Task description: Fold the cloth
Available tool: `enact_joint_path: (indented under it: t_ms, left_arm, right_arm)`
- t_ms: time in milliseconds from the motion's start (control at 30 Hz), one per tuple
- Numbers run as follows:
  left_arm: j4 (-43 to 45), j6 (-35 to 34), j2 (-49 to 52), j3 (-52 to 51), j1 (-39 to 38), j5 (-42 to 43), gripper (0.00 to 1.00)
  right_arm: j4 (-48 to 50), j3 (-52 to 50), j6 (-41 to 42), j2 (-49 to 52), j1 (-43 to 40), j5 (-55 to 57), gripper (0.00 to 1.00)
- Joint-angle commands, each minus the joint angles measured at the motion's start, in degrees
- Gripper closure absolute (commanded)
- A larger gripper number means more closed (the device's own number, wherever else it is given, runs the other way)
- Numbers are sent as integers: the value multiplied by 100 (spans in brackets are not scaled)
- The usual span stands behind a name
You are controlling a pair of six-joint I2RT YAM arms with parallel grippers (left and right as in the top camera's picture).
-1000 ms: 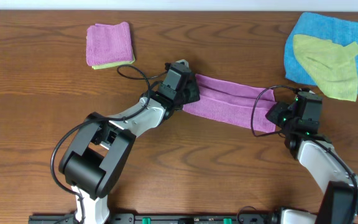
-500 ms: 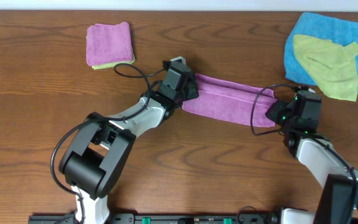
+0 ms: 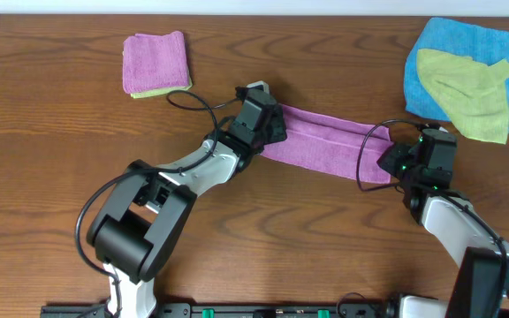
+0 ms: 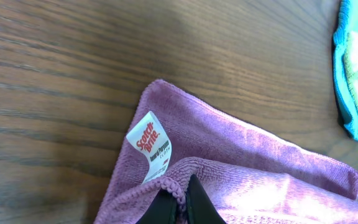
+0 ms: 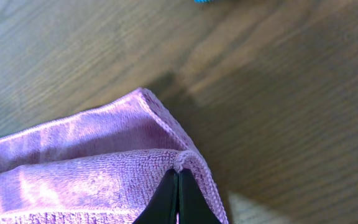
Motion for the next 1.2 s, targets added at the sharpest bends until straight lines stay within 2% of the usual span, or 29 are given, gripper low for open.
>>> enact_joint_path:
  t_ms: [0, 300, 367, 400, 433, 467, 500, 533, 567, 667, 800, 933, 1033, 1100, 1167]
  left_arm:
    - [114, -138, 299, 138, -15, 177, 94]
    - [236, -153, 345, 142, 26, -70, 93]
    - [236, -153, 345, 142, 26, -144, 85]
    - [238, -153, 345, 144, 26, -162, 67]
    - [249, -153, 345, 144, 28, -170, 49]
    - [260, -153, 345, 144, 28, -179, 27]
    - [273, -153, 345, 144, 28, -179, 18]
    - [278, -155, 345, 144, 28, -179, 10]
    - [282, -155, 345, 144, 28, -179, 2]
    - [385, -153, 343, 144, 33, -179, 5]
    - [348, -157, 330, 295, 33, -63, 5]
    - [-142, -131, 232, 664, 33, 428, 5]
    - [-599, -85, 146, 815, 33, 1137, 5]
    - [-955, 308, 142, 815, 31, 1884, 5]
    - [-1445, 684, 142, 815, 31, 1926, 5]
  right_arm:
    - [-74, 70, 184, 26, -35, 103, 98]
    - [-111, 70, 133, 26, -35, 511, 98]
    - [-114, 70, 136, 26, -35, 509, 96]
    - [-111, 70, 138, 26, -35, 509, 81]
    - [-111, 70, 138, 26, -35, 509, 56]
    - [-111, 70, 138, 28, -35, 507, 33]
    - [-111, 70, 138, 26, -35, 507, 22]
    - [-103, 70, 138, 26, -35, 505, 17]
    - [-87, 70, 138, 26, -35, 505, 17]
    - [22, 72, 138, 26, -35, 358, 11]
    - [-2, 229, 140, -52, -35, -369, 4]
    - [-914, 605, 262, -361, -33, -844, 1]
    - [-1742, 748, 656, -568, -28, -1307, 1]
    - [-1947, 745, 444, -597, -31, -1897, 1]
    - [-1963, 745, -219, -531, -31, -2090, 1]
